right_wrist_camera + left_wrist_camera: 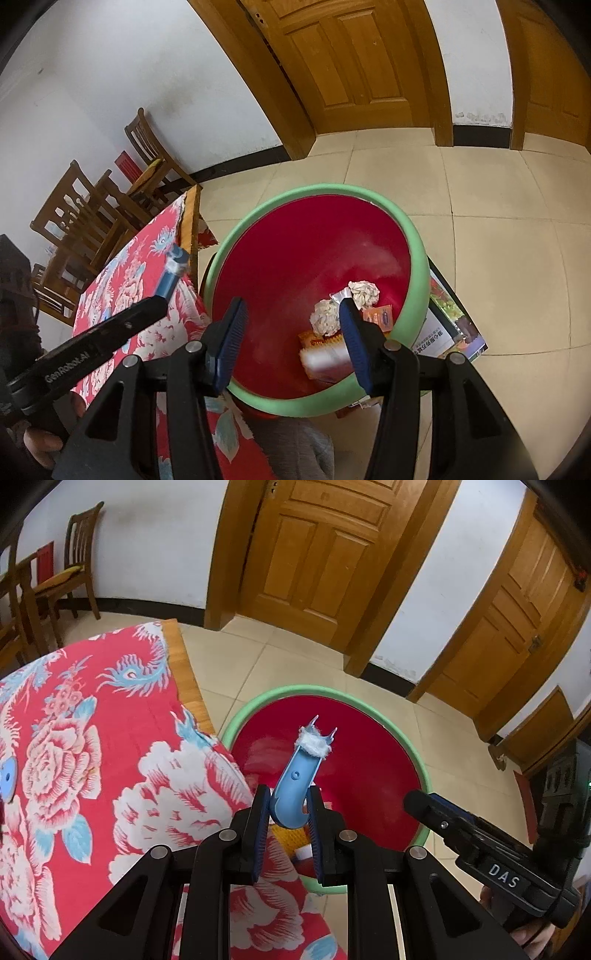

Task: Collect trash
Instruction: 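Open both grippers to drop the box and blue toy into the bucket, then move both open grippers back over the table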

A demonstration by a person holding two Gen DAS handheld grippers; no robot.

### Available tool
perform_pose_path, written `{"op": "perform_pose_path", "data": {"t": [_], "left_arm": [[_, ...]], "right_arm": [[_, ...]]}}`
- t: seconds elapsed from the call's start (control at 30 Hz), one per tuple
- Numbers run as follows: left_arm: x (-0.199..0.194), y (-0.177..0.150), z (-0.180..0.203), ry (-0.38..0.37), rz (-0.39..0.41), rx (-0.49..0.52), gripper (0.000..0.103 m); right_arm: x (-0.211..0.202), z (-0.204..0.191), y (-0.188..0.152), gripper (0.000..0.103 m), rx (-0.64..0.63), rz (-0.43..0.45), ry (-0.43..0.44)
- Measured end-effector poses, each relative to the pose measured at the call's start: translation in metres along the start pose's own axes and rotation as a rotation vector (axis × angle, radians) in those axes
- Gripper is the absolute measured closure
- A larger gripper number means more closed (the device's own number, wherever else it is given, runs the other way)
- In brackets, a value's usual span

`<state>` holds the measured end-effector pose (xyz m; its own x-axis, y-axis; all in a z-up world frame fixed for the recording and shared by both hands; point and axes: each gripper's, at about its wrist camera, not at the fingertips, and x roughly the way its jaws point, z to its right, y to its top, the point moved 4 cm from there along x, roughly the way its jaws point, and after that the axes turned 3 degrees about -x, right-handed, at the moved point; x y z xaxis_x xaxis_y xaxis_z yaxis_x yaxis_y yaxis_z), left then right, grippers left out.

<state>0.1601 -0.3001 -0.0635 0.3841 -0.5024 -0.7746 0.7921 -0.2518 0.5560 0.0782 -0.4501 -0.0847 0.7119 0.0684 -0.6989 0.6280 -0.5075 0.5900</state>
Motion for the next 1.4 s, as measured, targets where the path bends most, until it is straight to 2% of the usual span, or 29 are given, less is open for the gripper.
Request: {"op": "perform_pose_path", "data": {"t": [0.1, 0.13, 0.17, 0.23, 0.7, 1.4], "left_arm": [[0.003, 0.001, 0.002, -0.014, -0.004, -0.002, 0.080], [0.003, 0.001, 0.002, -0.017, -0.005, -0.004, 0.072], [0.003, 0.001, 0.002, -0.015, -0.003, -0.006, 0.060], [0.002, 0.001, 0.001, -0.009, 0.009, -0.008, 0.052], [-0.034, -0.004, -0.019, 0.024, 0.065, -0.033, 0.052], [-0.100, -0.017, -0.103, 0.114, 0.157, -0.166, 0.052]], "right_arm": [[-0.005, 0.000, 0.001, 0.049, 0.000, 0.012, -0.004], [-0.005, 0.000, 0.001, 0.049, 0.003, 0.014, -0.004], [-0.007, 0.000, 0.001, 0.049, 0.005, 0.017, -0.004], [-0.009, -0.002, 0.002, 0.049, 0.009, 0.024, -0.006], [-0.018, -0.022, 0.001, 0.049, -0.026, 0.037, 0.014], [-0.018, -0.112, -0.014, 0.049, -0.161, 0.013, 0.084]]}}
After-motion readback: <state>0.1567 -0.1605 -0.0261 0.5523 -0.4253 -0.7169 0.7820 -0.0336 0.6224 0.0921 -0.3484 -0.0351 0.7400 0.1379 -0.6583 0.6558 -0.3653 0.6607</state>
